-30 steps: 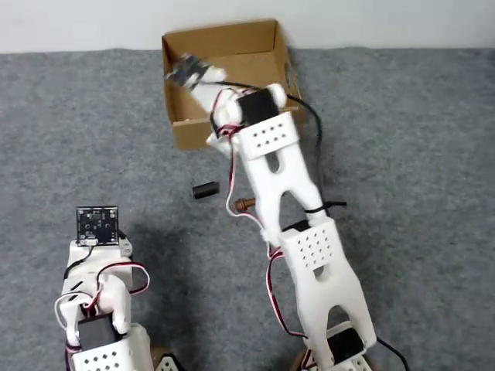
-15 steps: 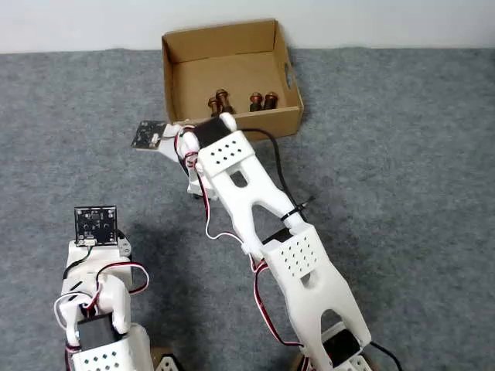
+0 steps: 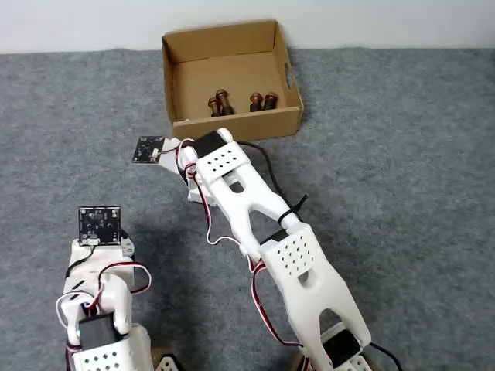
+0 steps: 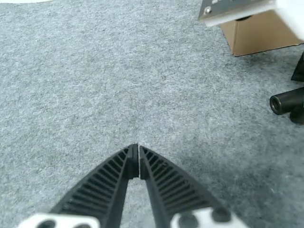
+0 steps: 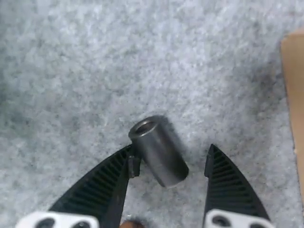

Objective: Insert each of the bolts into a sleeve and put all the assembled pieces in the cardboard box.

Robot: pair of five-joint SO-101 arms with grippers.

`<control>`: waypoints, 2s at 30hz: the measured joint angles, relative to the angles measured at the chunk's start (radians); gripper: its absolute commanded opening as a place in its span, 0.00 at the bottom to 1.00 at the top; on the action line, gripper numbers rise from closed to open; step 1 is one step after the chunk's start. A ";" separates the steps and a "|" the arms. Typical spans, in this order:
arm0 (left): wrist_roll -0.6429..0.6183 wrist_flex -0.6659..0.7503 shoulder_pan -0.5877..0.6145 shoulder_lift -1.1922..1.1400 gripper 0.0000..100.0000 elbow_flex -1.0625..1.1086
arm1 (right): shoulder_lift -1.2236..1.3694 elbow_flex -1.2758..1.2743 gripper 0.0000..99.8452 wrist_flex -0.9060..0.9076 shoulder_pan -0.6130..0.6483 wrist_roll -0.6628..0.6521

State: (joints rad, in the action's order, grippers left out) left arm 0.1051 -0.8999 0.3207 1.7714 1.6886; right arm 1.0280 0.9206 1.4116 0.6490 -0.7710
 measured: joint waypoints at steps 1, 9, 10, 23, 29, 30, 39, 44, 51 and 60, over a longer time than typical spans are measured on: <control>0.000 0.000 -0.002 0.000 0.01 0.000 | 0.000 0.002 0.12 0.000 0.000 0.000; 0.000 0.000 -0.002 0.000 0.01 0.000 | 0.000 0.026 0.01 0.003 -0.005 0.000; 0.000 0.000 -0.002 0.000 0.01 0.000 | 0.002 0.037 0.01 0.025 -0.003 0.000; 0.000 0.000 -0.002 0.000 0.01 0.000 | -0.060 0.267 0.01 0.341 -0.072 0.255; 0.002 -0.014 -0.087 0.000 0.01 0.000 | -0.221 0.203 0.01 0.342 -0.186 0.393; 0.008 -0.021 -0.098 0.000 0.01 0.000 | -0.261 0.167 0.01 0.342 -0.204 0.417; 0.041 -0.048 -0.153 0.000 0.01 0.000 | -0.738 -0.339 0.01 0.342 -0.381 0.669; 0.120 -0.048 -0.160 0.000 0.01 -0.008 | -0.980 -0.623 0.01 0.342 -0.532 0.792; 0.170 -0.121 -0.207 0.000 0.01 -0.114 | -1.231 -0.930 0.01 0.339 -0.730 0.862; 0.170 -0.186 -0.315 -0.342 0.01 -0.350 | -1.548 -1.214 0.01 0.244 -0.895 0.997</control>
State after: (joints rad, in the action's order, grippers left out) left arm 0.2754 -1.0856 0.0061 1.4293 1.3387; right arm -0.5201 -0.2931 1.6556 -0.2455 0.2263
